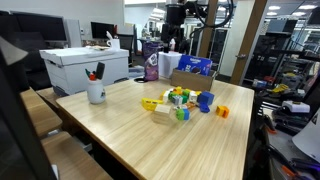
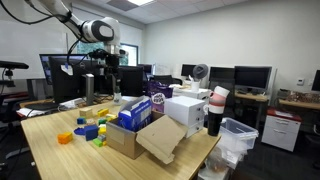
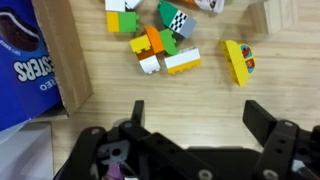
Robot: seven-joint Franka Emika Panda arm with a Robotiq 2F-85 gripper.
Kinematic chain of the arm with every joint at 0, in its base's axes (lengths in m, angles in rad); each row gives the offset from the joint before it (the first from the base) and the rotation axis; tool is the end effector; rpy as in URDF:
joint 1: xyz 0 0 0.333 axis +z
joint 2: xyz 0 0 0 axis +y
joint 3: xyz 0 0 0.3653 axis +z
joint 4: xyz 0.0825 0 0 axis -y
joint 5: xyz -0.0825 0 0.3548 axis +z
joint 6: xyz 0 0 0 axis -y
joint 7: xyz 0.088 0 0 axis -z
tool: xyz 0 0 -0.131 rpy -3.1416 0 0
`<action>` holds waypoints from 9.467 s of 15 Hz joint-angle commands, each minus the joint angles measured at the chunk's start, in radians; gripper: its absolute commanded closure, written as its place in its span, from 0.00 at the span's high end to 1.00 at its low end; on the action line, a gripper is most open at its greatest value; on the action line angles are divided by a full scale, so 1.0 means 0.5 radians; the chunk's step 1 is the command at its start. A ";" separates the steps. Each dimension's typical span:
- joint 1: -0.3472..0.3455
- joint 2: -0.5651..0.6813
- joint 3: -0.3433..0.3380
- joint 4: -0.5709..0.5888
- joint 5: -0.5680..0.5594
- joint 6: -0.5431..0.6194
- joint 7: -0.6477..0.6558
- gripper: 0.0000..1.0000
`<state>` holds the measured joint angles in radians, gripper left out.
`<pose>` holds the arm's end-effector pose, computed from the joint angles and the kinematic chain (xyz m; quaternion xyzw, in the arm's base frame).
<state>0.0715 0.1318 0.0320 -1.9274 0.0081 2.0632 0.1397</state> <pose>0.5673 0.0588 0.4601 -0.9998 0.0201 -0.0013 0.0059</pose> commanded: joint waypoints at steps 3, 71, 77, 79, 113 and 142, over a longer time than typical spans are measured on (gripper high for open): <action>0.051 0.187 0.019 0.257 -0.362 -0.296 -0.011 1.00; 0.048 1.422 -0.543 1.918 -0.270 -0.187 3.509 1.00; 0.012 1.476 -0.506 2.024 -0.264 -0.307 3.493 0.65; 0.029 1.489 -0.535 2.043 -0.225 -0.326 3.463 0.49; 0.227 1.326 -0.599 2.086 -0.320 -0.548 3.403 0.56; 0.085 1.635 -0.434 2.250 -0.247 -0.565 3.152 0.64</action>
<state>0.1324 0.9392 -0.2028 -0.8302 -0.1411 1.7946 1.7454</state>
